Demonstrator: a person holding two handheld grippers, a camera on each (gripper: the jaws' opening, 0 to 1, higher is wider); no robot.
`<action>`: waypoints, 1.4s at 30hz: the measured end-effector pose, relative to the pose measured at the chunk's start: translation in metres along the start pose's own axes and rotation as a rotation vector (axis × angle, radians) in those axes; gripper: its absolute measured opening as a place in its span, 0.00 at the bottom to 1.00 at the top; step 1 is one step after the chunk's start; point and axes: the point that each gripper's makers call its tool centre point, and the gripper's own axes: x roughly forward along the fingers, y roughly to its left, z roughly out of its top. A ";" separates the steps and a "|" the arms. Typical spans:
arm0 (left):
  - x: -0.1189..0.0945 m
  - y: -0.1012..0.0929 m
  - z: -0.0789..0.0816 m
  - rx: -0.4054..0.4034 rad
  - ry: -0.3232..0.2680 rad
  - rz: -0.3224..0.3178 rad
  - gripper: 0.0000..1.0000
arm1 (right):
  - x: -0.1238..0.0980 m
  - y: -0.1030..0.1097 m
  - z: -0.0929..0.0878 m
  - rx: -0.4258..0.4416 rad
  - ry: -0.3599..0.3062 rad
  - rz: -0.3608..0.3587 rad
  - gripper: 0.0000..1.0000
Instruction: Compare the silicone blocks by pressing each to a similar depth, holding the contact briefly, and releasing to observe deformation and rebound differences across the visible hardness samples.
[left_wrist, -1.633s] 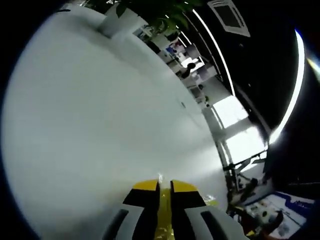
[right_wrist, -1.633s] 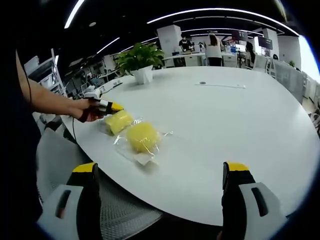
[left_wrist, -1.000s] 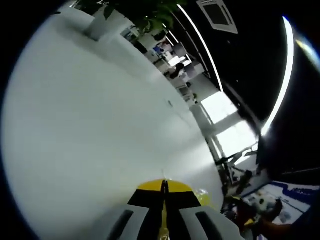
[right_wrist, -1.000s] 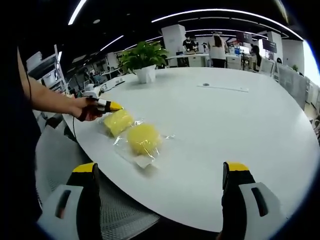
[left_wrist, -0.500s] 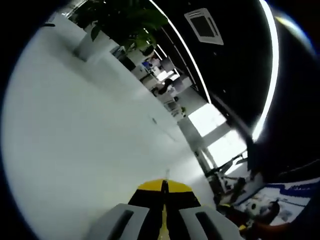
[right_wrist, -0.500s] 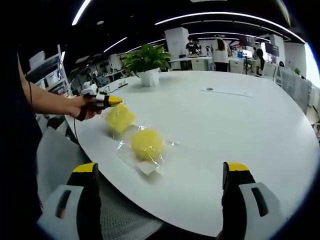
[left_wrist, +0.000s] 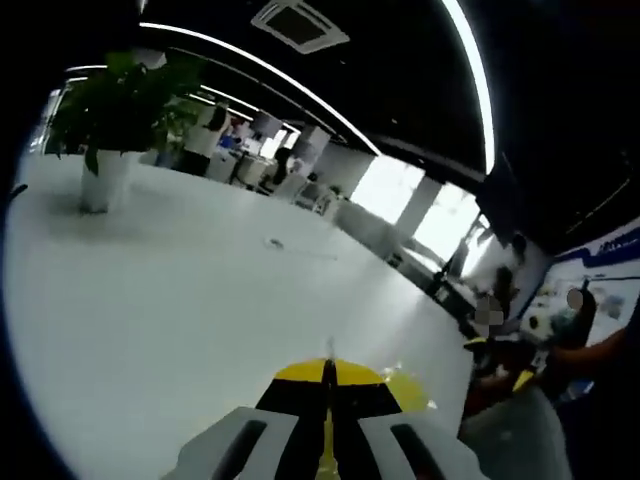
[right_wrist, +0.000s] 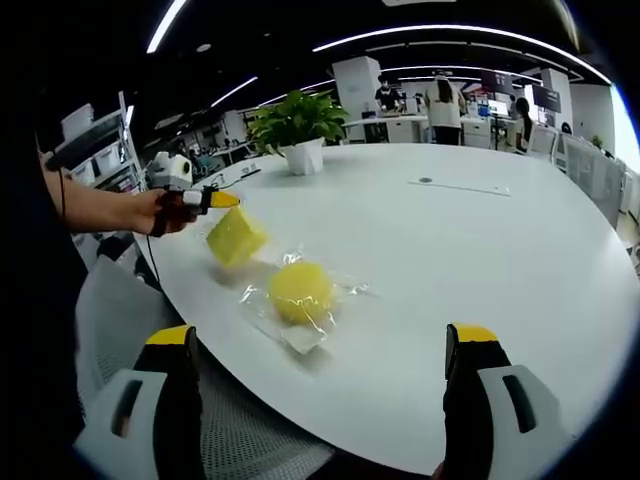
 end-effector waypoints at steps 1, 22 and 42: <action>-0.001 -0.002 0.003 -0.006 -0.007 -0.003 0.00 | 0.000 0.000 0.001 0.000 -0.001 0.000 0.96; -0.025 -0.042 0.061 0.017 -0.116 -0.065 0.00 | 0.004 -0.005 0.034 0.005 -0.072 0.011 0.96; -0.034 -0.089 0.099 0.081 -0.165 -0.159 0.00 | 0.004 0.002 0.077 -0.036 -0.159 0.043 0.96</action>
